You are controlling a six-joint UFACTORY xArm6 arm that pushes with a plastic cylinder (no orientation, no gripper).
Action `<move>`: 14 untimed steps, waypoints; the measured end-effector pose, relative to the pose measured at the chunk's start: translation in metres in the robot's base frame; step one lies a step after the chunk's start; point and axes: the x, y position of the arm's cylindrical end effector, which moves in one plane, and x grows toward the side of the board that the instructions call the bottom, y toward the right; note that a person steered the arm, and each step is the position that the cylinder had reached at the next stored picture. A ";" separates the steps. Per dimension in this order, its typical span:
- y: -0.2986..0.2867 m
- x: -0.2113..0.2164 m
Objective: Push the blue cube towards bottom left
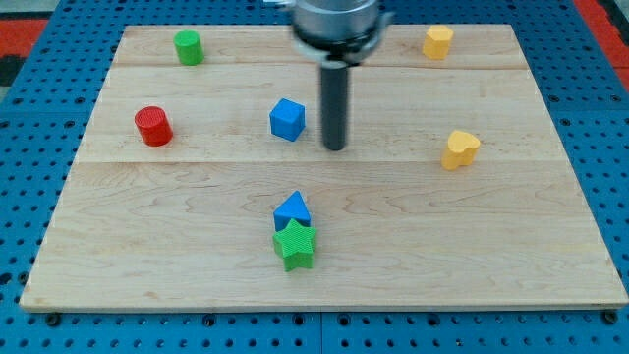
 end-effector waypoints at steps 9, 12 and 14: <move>-0.144 -0.100; -0.155 0.023; -0.227 0.075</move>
